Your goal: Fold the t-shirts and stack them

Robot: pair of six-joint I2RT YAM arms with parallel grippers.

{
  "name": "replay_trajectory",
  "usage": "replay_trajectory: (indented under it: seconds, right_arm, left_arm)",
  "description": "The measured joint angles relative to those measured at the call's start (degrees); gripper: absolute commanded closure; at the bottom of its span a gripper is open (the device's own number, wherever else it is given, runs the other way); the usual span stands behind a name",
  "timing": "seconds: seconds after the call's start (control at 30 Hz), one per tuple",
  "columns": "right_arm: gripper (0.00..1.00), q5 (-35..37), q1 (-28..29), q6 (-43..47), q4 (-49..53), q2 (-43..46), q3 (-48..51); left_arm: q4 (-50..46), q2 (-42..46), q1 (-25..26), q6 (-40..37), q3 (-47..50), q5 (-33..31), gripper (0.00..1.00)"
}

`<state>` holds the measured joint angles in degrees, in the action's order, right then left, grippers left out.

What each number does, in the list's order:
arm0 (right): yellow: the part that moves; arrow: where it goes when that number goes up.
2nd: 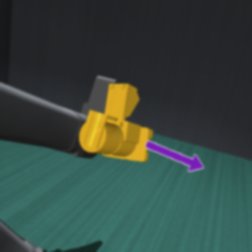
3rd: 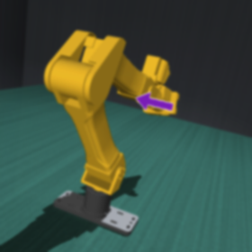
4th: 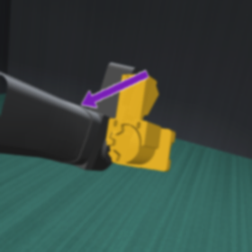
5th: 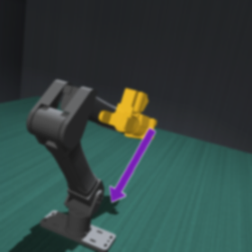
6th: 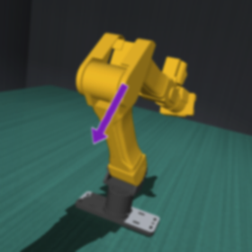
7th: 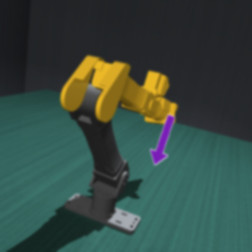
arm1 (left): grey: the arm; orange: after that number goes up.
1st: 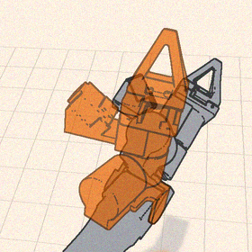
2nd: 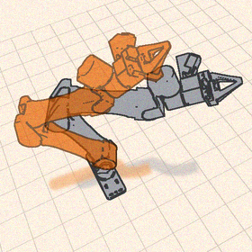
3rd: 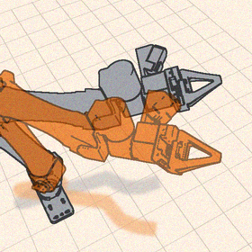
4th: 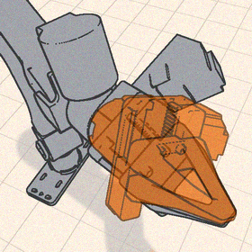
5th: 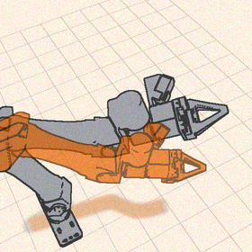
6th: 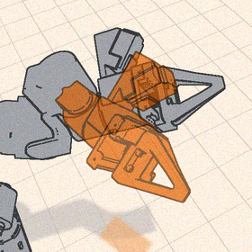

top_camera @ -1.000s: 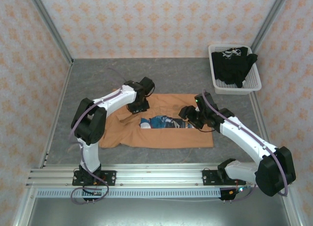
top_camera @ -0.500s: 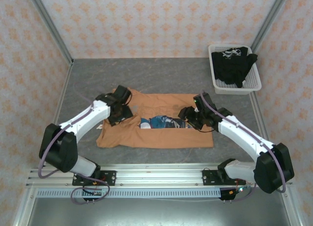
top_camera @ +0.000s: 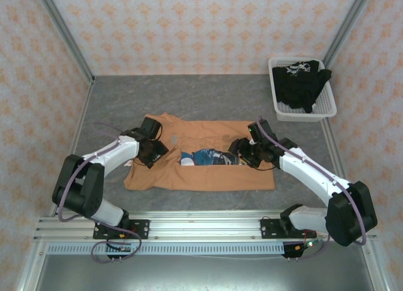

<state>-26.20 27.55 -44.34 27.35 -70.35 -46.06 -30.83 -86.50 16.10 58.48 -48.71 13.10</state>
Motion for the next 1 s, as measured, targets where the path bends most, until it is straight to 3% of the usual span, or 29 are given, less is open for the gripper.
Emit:
replay_trajectory:
  seconds: [0.13,0.27,0.33,1.0]
  right_arm:
    - [0.42,0.02,0.00,0.00,0.00,0.33,0.00]
    - [0.42,0.00,0.00,0.00,0.00,0.74,0.00]
    - [0.42,0.00,0.00,0.00,0.00,0.83,0.00]
    - [0.42,-0.02,0.00,0.00,0.00,0.66,0.00]
  left_arm:
    - [-0.26,-2.60,-0.52,-0.24,-1.53,-0.72,0.70]
    - [-0.92,-3.37,-0.90,-1.20,-4.26,-2.23,0.94]
    - [-1.44,-3.56,-1.11,-1.46,-5.64,-3.08,0.99]
    - [-5.77,-16.76,-6.14,-3.10,-19.37,-4.46,0.97]
